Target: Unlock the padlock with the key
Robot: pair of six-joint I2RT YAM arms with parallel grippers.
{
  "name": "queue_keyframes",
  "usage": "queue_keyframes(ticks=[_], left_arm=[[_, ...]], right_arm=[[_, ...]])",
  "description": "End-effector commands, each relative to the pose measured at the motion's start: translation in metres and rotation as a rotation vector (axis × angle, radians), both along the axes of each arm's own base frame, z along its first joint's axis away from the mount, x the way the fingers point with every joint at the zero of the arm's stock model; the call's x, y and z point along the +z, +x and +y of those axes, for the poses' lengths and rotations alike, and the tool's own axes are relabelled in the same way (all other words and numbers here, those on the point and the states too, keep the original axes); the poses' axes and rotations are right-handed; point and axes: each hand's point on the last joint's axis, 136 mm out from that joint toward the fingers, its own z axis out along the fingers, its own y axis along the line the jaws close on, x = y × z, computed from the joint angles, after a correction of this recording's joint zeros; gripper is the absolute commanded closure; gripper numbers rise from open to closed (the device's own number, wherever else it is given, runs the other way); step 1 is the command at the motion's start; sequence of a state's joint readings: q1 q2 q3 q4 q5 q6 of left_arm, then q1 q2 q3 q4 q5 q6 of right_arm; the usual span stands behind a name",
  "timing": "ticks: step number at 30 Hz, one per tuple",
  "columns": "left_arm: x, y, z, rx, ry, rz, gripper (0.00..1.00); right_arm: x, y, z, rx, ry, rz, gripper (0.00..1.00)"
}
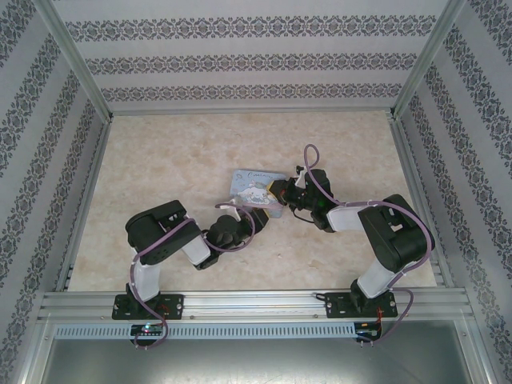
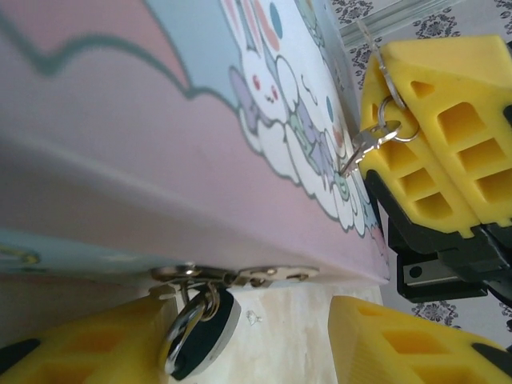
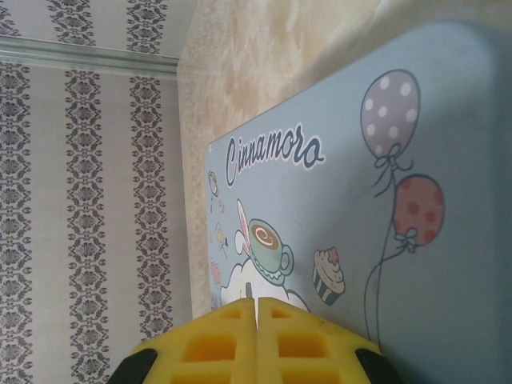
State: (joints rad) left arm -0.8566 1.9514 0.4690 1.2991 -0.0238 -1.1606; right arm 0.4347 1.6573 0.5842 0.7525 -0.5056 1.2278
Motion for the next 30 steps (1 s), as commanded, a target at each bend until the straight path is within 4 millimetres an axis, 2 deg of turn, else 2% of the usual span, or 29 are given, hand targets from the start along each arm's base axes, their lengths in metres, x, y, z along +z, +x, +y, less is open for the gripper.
queue_keyframes(ticks=[1,10,18,26,30], left_arm=[[0.006,0.002,-0.009,-0.001,-0.054,-0.019,0.47],[0.017,-0.003,-0.002,0.02,-0.054,-0.03,0.57],[0.008,-0.004,0.001,0.032,-0.041,-0.006,0.68],[0.0,-0.004,0.001,0.035,-0.023,0.014,0.7],[-0.004,-0.004,0.003,0.046,-0.015,0.029,0.76]], right_arm=[[-0.016,-0.007,-0.001,0.002,-0.021,0.041,1.0],[-0.015,-0.005,0.001,0.005,-0.011,0.032,1.0],[-0.018,-0.005,0.001,0.003,-0.011,0.037,1.0],[-0.017,-0.005,0.0,0.002,-0.011,0.037,1.0],[-0.017,-0.006,0.0,0.002,-0.011,0.035,1.0]])
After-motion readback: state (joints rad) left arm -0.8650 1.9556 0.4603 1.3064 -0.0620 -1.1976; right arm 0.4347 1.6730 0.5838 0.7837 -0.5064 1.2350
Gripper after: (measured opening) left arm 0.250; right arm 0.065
